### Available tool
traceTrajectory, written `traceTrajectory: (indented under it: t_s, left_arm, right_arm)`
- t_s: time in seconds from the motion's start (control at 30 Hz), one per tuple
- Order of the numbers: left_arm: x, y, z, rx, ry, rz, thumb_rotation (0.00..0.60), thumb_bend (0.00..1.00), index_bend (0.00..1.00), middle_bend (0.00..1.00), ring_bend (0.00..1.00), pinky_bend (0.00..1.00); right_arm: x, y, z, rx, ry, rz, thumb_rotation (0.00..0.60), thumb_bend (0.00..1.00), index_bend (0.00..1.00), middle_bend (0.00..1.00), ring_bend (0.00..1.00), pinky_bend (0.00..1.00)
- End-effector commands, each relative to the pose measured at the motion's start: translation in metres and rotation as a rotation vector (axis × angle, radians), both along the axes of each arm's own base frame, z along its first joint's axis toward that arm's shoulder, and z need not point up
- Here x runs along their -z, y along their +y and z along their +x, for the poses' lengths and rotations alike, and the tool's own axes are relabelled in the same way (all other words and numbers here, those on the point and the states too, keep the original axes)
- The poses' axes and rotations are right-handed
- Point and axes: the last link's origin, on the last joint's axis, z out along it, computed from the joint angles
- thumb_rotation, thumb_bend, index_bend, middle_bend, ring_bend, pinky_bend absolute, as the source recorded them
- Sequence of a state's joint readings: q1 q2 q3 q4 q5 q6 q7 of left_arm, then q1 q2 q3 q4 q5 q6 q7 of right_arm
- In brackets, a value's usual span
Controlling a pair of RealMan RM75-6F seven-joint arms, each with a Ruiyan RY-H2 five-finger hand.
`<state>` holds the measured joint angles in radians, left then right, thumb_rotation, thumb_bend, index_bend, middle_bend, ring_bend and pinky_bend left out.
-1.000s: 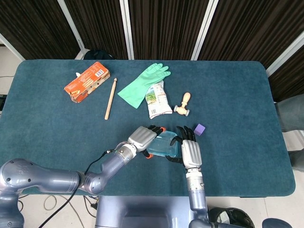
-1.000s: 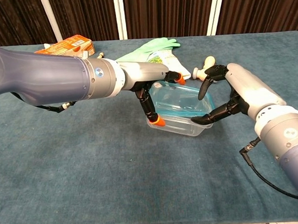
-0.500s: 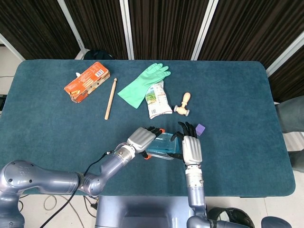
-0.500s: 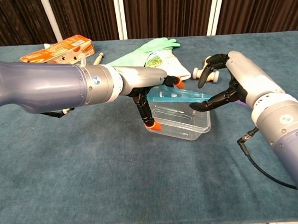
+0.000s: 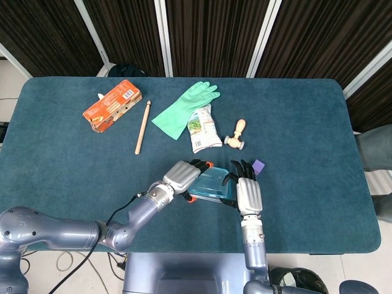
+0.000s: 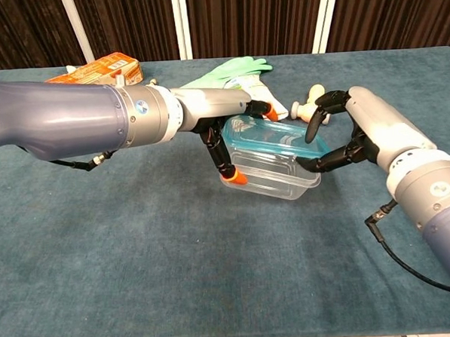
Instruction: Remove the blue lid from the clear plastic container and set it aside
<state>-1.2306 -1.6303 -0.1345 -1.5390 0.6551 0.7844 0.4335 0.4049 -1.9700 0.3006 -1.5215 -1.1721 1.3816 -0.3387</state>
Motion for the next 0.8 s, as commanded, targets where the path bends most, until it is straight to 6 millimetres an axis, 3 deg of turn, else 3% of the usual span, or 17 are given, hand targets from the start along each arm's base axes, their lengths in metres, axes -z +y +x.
traceTrajectory:
  t_s: [0.03, 0.33, 0.47, 0.8]
  left_arm:
    - [-0.002, 0.001, 0.000, 0.000, -0.003, 0.004, 0.600, 0.23, 0.10, 0.16, 0.08, 0.26]
    - [-0.007, 0.001, -0.007, -0.016, 0.001, 0.006, 0.600, 0.17, 0.07, 0.14, 0.08, 0.26]
    - [-0.008, 0.000, -0.011, -0.019, 0.007, 0.007, 0.600, 0.09, 0.06, 0.14, 0.08, 0.26]
    - [-0.017, 0.004, -0.016, -0.023, 0.000, 0.033, 0.600, 0.04, 0.00, 0.04, 0.00, 0.19]
  right_arm:
    - [-0.001, 0.000, -0.001, 0.001, -0.001, -0.002, 0.600, 0.71, 0.60, 0.18, 0.00, 0.00]
    - [-0.004, -0.002, -0.003, -0.001, 0.006, -0.011, 0.600, 0.72, 0.61, 0.18, 0.00, 0.00]
    - [-0.005, -0.002, -0.003, -0.002, 0.008, -0.014, 0.600, 0.72, 0.61, 0.18, 0.00, 0.00]
    - [-0.007, -0.003, -0.002, -0.012, 0.012, -0.020, 0.600, 0.72, 0.62, 0.19, 0.00, 0.00]
